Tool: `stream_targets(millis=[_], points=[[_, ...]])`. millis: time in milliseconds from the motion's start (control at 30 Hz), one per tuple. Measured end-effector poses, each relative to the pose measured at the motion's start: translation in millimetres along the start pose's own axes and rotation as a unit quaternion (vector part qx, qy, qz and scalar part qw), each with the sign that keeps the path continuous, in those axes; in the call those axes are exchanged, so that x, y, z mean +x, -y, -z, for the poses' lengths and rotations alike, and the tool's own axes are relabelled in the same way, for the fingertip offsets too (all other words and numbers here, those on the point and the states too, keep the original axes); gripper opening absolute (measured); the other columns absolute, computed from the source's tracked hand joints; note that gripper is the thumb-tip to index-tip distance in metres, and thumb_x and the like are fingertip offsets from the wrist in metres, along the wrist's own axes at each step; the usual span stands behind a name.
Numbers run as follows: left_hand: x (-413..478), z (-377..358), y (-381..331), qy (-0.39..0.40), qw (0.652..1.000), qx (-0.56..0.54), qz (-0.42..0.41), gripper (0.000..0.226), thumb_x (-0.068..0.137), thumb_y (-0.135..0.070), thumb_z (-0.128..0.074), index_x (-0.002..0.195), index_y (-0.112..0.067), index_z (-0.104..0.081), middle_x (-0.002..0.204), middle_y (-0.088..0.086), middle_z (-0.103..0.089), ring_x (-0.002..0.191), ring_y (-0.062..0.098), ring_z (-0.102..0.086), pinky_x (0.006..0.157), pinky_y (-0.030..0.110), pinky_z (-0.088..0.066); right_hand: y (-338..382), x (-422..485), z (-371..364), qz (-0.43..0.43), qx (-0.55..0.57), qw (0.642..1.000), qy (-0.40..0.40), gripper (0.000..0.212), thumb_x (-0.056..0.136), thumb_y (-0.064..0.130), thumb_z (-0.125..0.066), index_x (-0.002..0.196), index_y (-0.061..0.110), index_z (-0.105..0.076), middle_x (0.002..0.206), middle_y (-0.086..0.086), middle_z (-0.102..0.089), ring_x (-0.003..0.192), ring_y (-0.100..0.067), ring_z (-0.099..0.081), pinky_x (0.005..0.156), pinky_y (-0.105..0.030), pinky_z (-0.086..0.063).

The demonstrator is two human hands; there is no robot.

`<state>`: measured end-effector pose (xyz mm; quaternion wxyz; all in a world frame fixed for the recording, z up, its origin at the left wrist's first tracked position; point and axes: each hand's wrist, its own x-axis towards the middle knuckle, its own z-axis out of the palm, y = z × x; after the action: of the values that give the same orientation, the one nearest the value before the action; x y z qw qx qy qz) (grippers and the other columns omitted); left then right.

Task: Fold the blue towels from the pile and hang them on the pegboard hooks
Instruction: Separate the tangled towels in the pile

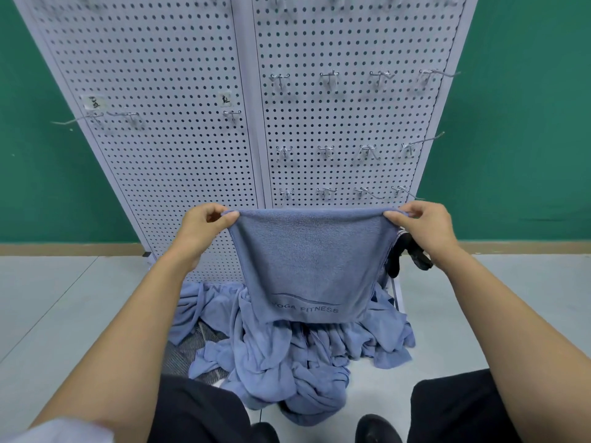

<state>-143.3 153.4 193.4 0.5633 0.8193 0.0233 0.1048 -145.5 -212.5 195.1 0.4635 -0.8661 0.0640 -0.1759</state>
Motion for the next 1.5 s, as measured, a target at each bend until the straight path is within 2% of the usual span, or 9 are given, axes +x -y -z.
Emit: stream_targets(millis=[167,333,600,833,967,1233,1333,1400,1500], points=[[-2.7,-0.8,-1.6,0.028,0.968,-0.195,0.158,0.018,0.087,-0.024,-0.067,0.075,-0.012,-0.063,0.064,0.0,-0.064,0.062,0.012,-0.058,0.065,0.026,-0.055,5.5,-2.9,0.8,-0.133,0.222,0.965,0.045,0.028,0.082,0.029,-0.074,0.069,0.011,-0.057,0.057,0.0,-0.051,0.051,-0.009,-0.047,0.054,-0.019,-0.053],[-5.5,-16.7,-8.4,0.004,0.929,-0.277,0.246,0.012,0.085,-0.018,-0.07,0.085,-0.008,-0.063,0.069,0.003,-0.069,0.063,0.013,-0.064,0.06,0.025,-0.056,15.7,-7.7,-7.0,-0.233,0.275,0.927,0.101,0.02,0.084,0.026,-0.072,0.078,0.012,-0.06,0.045,0.009,-0.059,0.042,-0.004,-0.059,0.051,-0.023,-0.054],[-20.8,-64.7,-45.0,0.069,0.947,-0.262,0.175,0.005,0.088,-0.008,-0.066,0.082,-0.006,-0.066,0.075,0.007,-0.073,0.074,0.018,-0.069,0.073,0.029,-0.058,46.6,-19.2,-26.9,-0.173,0.29,0.928,0.157,0.004,0.087,0.006,-0.067,0.086,0.005,-0.064,0.06,-0.002,-0.063,0.048,-0.006,-0.06,0.063,-0.025,-0.06],[-36.0,-99.0,-64.7,0.075,0.979,-0.167,0.094,0.006,0.087,-0.014,-0.069,0.092,-0.01,-0.07,0.092,0.009,-0.071,0.079,0.015,-0.069,0.066,0.019,-0.057,71.8,-35.7,-49.0,-0.101,0.254,0.947,0.17,0.011,0.085,0.01,-0.071,0.084,0.01,-0.059,0.078,-0.005,-0.062,0.054,-0.007,-0.061,0.059,-0.023,-0.058],[-37.4,-104.9,-69.4,0.066,0.981,-0.166,0.082,0.007,0.088,-0.015,-0.068,0.094,-0.012,-0.07,0.091,0.002,-0.071,0.081,0.011,-0.068,0.068,0.017,-0.056,76.2,-39.7,-50.8,-0.089,0.27,0.942,0.179,0.008,0.087,0.012,-0.069,0.087,0.009,-0.062,0.072,0.0,-0.064,0.053,-0.005,-0.063,0.062,-0.024,-0.059],[-35.7,-106.3,-66.8,0.081,0.986,-0.141,0.027,0.024,0.076,-0.027,-0.08,0.09,-0.011,-0.069,0.094,0.009,-0.073,0.091,0.017,-0.069,0.085,0.028,-0.055,72.2,-41.7,-42.7,-0.076,0.336,0.899,0.271,0.032,0.096,0.001,-0.041,0.095,0.007,-0.072,0.09,-0.012,-0.073,0.085,-0.021,-0.07,0.081,-0.031,-0.058],[-34.9,-107.8,-66.1,0.075,0.99,-0.119,0.027,0.007,0.083,-0.014,-0.072,0.086,-0.012,-0.067,0.088,0.007,-0.069,0.082,0.014,-0.064,0.077,0.023,-0.054,65.1,-39.3,-39.4,-0.087,0.344,0.885,0.301,0.033,0.097,-0.002,-0.036,0.107,0.003,-0.068,0.101,-0.016,-0.072,0.094,-0.023,-0.07,0.085,-0.029,-0.057],[-34.4,-107.4,-66.9,0.085,0.989,-0.112,0.035,0.004,0.089,-0.008,-0.064,0.088,-0.011,-0.066,0.082,0.003,-0.066,0.074,0.011,-0.06,0.068,0.018,-0.051,58.7,-35.7,-37.0,-0.091,0.326,0.893,0.296,0.032,0.096,-0.005,-0.038,0.108,0.005,-0.066,0.105,-0.014,-0.071,0.095,-0.021,-0.069,0.084,-0.027,-0.057],[-31.9,-103.8,-69.0,0.117,0.983,-0.138,0.037,0.01,0.092,-0.007,-0.057,0.089,-0.012,-0.066,0.08,-0.001,-0.064,0.075,0.011,-0.058,0.074,0.024,-0.048,44.3,-26.3,-37.6,-0.081,0.239,0.944,0.212,0.028,0.089,-0.008,-0.053,0.106,0.012,-0.061,0.106,-0.01,-0.061,0.084,-0.013,-0.061,0.075,-0.019,-0.055]])
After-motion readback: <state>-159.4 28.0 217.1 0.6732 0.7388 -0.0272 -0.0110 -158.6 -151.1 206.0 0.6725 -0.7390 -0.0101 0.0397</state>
